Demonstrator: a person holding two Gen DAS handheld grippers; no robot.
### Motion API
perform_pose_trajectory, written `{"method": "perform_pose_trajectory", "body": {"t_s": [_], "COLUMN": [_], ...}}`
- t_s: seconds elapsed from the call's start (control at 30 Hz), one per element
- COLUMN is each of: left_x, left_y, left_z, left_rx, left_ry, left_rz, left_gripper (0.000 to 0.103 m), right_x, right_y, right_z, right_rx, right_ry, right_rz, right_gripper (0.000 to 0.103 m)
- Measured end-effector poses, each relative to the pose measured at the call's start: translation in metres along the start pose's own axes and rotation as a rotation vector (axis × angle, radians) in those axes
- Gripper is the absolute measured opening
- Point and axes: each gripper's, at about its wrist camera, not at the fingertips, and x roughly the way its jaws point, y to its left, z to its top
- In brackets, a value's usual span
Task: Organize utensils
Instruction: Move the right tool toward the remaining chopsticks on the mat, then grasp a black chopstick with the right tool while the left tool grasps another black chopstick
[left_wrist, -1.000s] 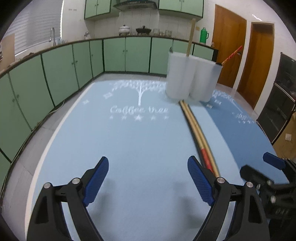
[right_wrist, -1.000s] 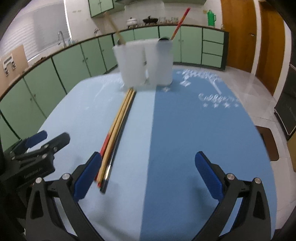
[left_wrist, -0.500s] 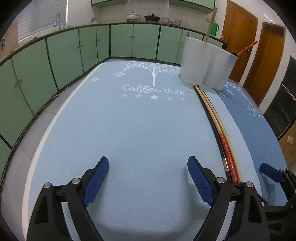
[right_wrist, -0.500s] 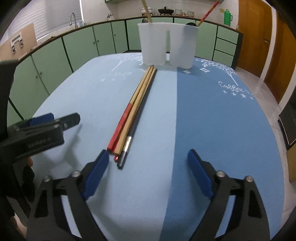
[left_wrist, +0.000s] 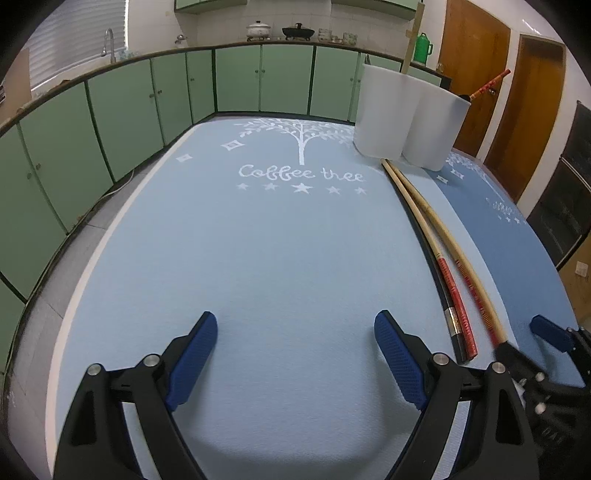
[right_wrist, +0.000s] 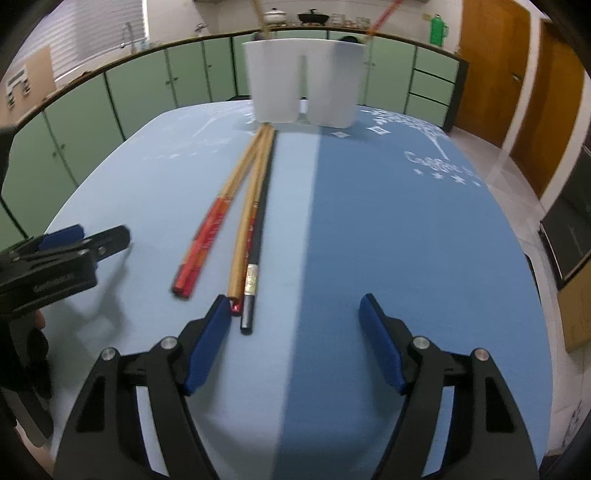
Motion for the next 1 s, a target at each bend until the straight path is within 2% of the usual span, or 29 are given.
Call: {"method": "perform_pose_trajectory", "body": {"t_s": [0.17,0.27,0.5,0.63,0.83,0.9,0.97,1.0], "left_x": [0.000,0.000,0.000,-0.001,-0.001,-0.001,-0.002,-0.002], "left_y": [-0.003,-0.003,-0.003,-0.003,-0.004,-0.006,-0.009,-0.012], "left_z": [-0.001,-0.001,-0.001,-0.001,-0.002,-0.002,-0.003,-0.004], "left_rx": [0.016,0.017,0.016,0.018,0.022,0.029,0.036,0.042], "left_ry": [0.002,0.005,0.005,0.006,0.008,0.009,0.009,0.009], "left_rz": [0.004,0.004,0.006,0.007,0.010,0.009,0.006,-0.002], "left_gripper": [0.085,0.086,0.086,0.086,0.086,0.086,0.086,0.086], "right_x": [-0.006,-0.006,-0.006,-0.007,-0.004,-0.004,-0.004,-0.004], "right_y": [-0.010,-0.010,-0.017,-0.014,-0.003,-0.004,-0.006,-0.007], "right_z": [-0.004,-0.006,-0.005,-0.005,-0.004,-0.004,-0.003,-0.003], "right_rx": [0.024,0.007,0.022,0.019,-0.003,0.004,0.013,0.018], "right_ry": [-0.011,-0.009,-0.010,-0.014,-0.018,-0.018,-0.016,-0.016], "right_rz": [0.062,0.055,0.012,0.041,0.074,0.092,0.105,0.110], "right_gripper": [0.066,0.061,0.060,0.057,0.027,0.013,0.006,0.006]}}
